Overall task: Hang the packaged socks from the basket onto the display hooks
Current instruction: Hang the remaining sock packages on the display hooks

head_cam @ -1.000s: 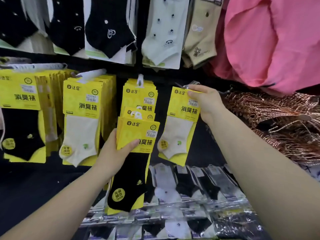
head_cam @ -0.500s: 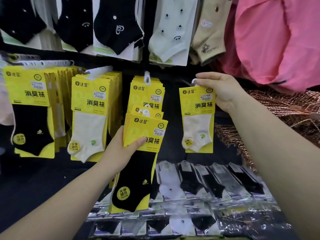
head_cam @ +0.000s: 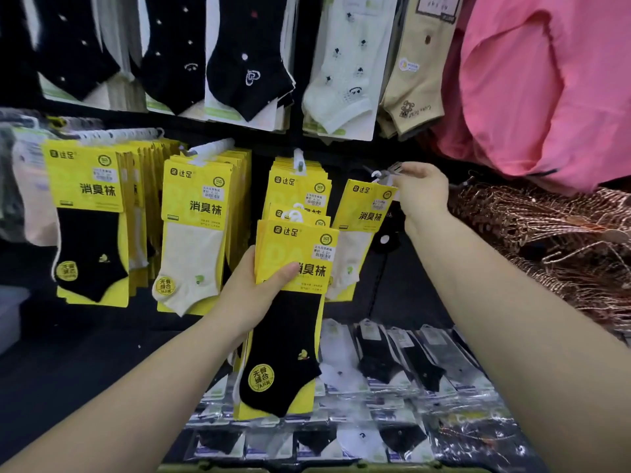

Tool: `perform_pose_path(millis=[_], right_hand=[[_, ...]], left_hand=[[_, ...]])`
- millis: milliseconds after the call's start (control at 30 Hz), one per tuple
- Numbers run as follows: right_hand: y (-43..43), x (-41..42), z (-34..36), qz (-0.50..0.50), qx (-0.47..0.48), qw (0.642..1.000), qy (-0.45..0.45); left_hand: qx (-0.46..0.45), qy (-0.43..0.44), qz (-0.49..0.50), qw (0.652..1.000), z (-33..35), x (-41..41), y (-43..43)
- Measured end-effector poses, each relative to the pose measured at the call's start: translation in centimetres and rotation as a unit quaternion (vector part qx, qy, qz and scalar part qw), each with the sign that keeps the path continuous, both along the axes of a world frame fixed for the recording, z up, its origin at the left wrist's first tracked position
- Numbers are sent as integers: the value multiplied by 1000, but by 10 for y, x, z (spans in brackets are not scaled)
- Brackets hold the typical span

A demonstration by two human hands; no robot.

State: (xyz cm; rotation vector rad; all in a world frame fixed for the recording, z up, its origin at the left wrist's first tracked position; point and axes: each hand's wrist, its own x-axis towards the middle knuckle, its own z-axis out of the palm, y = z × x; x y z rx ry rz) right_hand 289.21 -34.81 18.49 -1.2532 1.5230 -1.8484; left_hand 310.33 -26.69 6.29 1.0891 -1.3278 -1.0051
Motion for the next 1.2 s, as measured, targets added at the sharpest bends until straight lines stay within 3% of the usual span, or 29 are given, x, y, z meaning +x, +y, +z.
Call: perform_pose_path(millis=[67, 200, 500, 600, 833, 1067, 1200], right_hand=[[20, 11, -14, 22, 7, 1000, -19], [69, 36, -50, 200, 88, 966, 142], [85, 15, -52, 265, 64, 942, 195], [86, 12, -51, 274, 68, 946, 160], [79, 15, -48, 259, 87, 960, -61], [52, 2, -21, 148, 47, 986, -60], [24, -2, -3, 101, 15, 994, -47]], left_hand=[[-1, 18, -1, 1000, 1, -3, 2], [-13, 41, 7, 999, 3, -17, 8], [-3, 75, -27, 997, -3, -35, 20], [-6, 74, -19, 997, -6, -38, 19], [-48, 44, -4, 998, 3, -40, 14], [-52, 44, 76, 995, -10, -21, 0], [-60, -3, 109, 992, -15, -7, -7]])
